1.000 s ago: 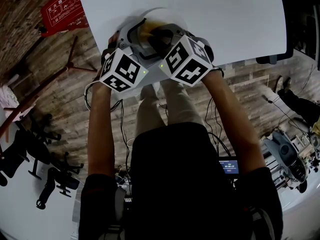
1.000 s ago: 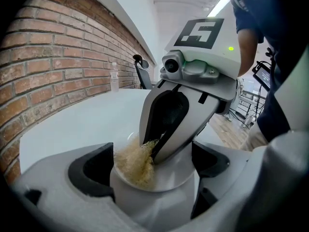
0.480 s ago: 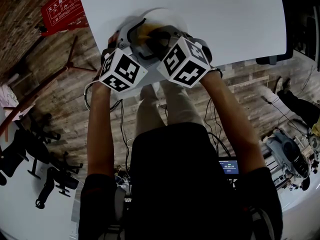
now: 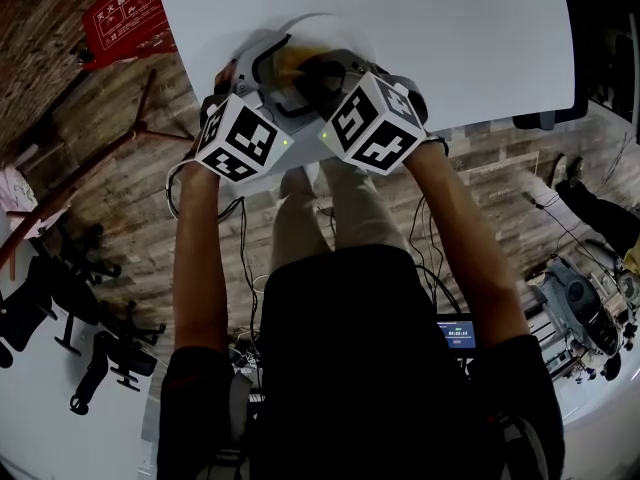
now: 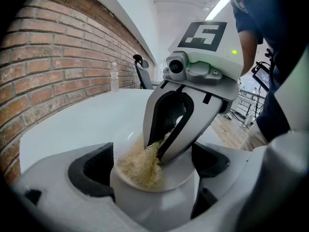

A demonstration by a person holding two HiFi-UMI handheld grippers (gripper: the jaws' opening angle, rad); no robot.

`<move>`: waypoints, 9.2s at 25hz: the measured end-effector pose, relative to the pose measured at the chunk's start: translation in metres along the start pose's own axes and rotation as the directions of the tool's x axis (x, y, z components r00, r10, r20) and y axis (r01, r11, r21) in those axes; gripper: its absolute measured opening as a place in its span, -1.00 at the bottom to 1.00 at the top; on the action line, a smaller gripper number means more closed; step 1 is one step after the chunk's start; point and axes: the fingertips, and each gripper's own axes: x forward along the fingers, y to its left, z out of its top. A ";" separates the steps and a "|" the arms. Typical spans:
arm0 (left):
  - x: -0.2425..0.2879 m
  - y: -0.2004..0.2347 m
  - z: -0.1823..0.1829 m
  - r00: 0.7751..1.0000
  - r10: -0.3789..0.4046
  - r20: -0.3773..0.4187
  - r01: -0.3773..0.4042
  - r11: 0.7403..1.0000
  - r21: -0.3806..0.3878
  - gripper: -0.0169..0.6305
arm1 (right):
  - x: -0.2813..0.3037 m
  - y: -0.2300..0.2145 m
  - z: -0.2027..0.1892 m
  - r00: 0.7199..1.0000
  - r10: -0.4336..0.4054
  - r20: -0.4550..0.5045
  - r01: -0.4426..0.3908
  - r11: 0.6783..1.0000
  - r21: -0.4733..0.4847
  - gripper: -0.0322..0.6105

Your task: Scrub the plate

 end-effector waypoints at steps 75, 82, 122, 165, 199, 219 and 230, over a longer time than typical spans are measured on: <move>-0.001 0.001 0.001 1.000 -0.002 0.006 0.002 1.000 0.006 0.54 | -0.039 -0.052 -0.038 0.989 -0.132 0.059 0.117 0.970 0.211 -0.73; -0.001 0.000 0.001 1.000 -0.002 0.006 0.002 1.000 0.006 0.54 | -0.040 -0.062 -0.034 0.986 -0.152 0.072 0.131 0.963 0.235 -0.73; 0.000 -0.002 -0.001 1.000 -0.002 0.003 0.002 1.000 0.005 0.54 | -0.008 -0.059 -0.007 0.988 -0.156 -0.021 0.157 0.979 0.128 -0.73; -0.129 0.037 0.177 0.904 0.320 0.285 -0.287 0.946 -0.151 0.53 | -0.168 -0.070 0.111 0.884 -0.335 0.325 0.239 0.923 0.301 -0.73; -0.241 0.023 0.265 0.797 0.390 0.461 -0.361 0.920 -0.154 -0.75 | -0.264 -0.046 0.210 0.698 -0.474 0.537 0.378 0.881 0.286 -0.73; -0.259 -0.013 0.232 0.790 0.398 0.466 -0.361 0.917 -0.172 -0.89 | -0.250 0.010 0.196 0.678 -0.490 0.548 0.290 0.863 0.413 -0.73; -0.262 -0.044 0.253 0.754 0.425 0.501 -0.371 0.905 -0.209 -0.89 | -0.282 0.036 0.183 0.660 -0.475 0.581 0.286 0.875 0.391 -0.73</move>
